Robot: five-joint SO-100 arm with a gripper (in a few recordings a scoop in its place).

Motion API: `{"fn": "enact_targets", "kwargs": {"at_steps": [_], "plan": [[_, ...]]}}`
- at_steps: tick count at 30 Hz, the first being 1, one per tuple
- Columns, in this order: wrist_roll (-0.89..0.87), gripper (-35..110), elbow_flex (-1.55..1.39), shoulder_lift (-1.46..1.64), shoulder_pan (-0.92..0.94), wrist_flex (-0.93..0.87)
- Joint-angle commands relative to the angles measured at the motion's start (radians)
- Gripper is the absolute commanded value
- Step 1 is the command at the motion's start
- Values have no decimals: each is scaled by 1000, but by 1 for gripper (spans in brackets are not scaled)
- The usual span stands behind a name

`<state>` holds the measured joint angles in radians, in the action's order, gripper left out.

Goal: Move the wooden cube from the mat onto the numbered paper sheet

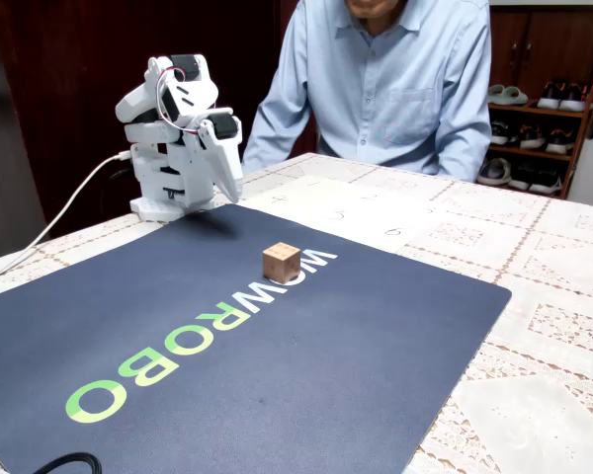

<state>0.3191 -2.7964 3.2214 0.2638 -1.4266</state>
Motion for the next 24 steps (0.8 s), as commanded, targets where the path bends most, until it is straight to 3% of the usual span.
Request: {"fn": "enact_targets", "kwargs": {"at_steps": [1,7,11,19,24], "plan": [[124,0,104,-100,32,-18],[37,0,382,-457,84,126],[-21,17,535,-753,129,282],[25,26,614,-1249,161,586],[38,25,715,-1480,152,618]]}}
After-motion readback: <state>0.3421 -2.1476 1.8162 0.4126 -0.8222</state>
